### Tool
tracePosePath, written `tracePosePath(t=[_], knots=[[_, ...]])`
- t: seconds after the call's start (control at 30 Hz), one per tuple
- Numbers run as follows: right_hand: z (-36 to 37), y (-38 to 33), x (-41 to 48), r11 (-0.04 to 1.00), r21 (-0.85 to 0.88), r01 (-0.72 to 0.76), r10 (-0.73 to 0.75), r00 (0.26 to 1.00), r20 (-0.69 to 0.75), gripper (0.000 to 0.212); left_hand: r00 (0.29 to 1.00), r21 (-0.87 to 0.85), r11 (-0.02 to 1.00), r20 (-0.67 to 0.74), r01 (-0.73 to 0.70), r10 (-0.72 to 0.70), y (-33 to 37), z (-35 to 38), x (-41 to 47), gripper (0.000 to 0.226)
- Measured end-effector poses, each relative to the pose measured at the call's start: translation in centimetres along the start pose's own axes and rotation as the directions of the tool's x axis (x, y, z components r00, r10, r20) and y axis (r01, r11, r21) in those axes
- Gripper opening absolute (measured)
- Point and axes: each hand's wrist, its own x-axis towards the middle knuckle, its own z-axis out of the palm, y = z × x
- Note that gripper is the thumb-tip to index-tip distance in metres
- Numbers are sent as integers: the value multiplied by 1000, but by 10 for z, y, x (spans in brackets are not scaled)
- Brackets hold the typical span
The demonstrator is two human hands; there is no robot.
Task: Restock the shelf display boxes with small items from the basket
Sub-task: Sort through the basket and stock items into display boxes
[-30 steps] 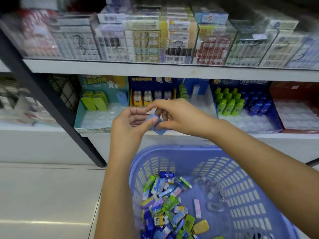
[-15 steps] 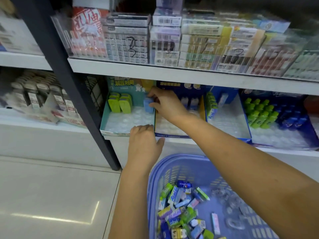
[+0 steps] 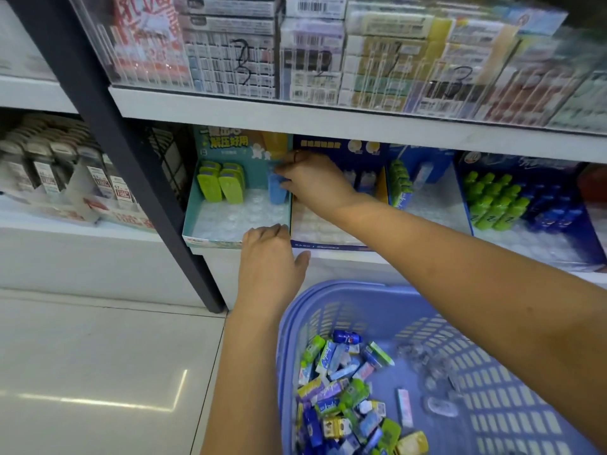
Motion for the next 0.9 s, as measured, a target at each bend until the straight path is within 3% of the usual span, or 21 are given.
tracePosePath(t=[0.1, 0.4, 0.6, 0.73, 0.83, 0.9], knots=[[-6, -10, 0, 996, -78, 41, -42, 999, -10, 13, 1000, 10, 1000, 16, 14, -14, 0, 0, 0, 48], [-1, -2, 5, 994, -105, -15, 27, 993, 115, 26, 1000, 12, 1000, 4, 10, -10, -1, 2, 0, 50], [-3, -15, 0, 975, -219, 45, -27, 996, 82, 24, 1000, 13, 1000, 0, 3, -3, 0, 2, 1, 43], [-4, -24, -4, 953, -304, 15, 20, 993, 114, 28, 1000, -2, 1000, 25, 1, -1, 3, -4, 2, 31], [-11, -26, -6, 976, -212, -54, 81, 989, 120, 29, 999, -57, 998, 41, 26, -24, 5, -10, -3, 29], [-15, -23, -13, 986, -95, -134, 149, 974, 173, 32, 998, -155, 987, -20, 47, -51, 12, -17, -10, 36]])
